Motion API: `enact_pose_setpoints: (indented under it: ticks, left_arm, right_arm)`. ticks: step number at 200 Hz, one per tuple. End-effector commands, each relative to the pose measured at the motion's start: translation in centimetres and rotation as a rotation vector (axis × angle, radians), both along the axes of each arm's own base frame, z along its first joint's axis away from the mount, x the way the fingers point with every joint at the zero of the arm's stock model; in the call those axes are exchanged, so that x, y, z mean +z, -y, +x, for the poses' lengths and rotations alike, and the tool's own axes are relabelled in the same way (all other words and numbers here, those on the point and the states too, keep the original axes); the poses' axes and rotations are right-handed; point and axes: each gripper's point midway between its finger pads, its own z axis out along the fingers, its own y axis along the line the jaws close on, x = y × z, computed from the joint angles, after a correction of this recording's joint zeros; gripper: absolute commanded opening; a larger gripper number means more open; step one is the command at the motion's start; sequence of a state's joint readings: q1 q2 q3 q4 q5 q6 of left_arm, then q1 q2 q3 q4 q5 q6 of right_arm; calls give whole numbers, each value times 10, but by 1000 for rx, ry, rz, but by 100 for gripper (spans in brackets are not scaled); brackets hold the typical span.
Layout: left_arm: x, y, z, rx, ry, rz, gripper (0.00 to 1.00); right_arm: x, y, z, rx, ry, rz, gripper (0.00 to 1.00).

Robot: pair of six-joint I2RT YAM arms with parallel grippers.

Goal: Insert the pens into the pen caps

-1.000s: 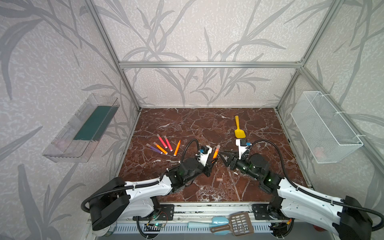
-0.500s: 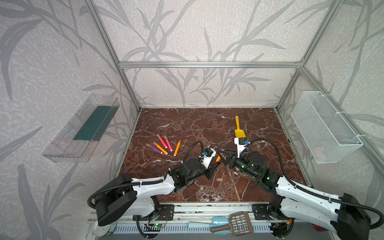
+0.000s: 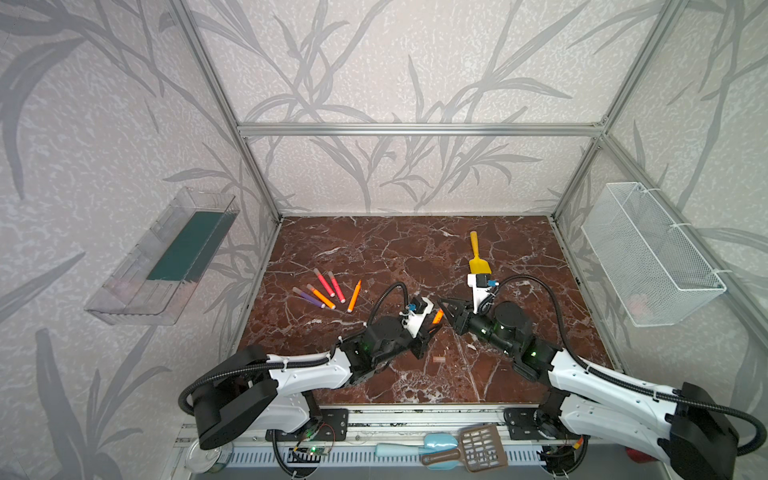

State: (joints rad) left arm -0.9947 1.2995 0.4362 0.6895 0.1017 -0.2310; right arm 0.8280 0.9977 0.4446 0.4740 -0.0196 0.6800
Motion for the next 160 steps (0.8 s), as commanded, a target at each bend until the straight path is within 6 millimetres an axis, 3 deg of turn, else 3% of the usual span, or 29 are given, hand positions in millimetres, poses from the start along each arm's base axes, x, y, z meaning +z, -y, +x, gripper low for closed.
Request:
enact_pose_setpoints:
  ticks: [1, 16, 54, 108, 160]
  left_arm:
    - [9, 2, 2, 1, 47, -8, 0]
    - [11, 0, 4, 15, 58, -3, 0]
    - [28, -12, 20, 119, 123, 8, 0]
    - [86, -30, 39, 255, 240, -43, 0]
    - [125, -49, 63, 370, 268, -101, 0]
  right_arm:
    - [13, -6, 2, 15, 28, 20, 7]
    - [8, -8, 0, 34, 12, 6, 0]
    - [-3, -15, -10, 89, -11, -6, 0]
    - [-25, -25, -33, 132, -21, -34, 0]
    - [-42, -43, -60, 205, -33, -42, 0]
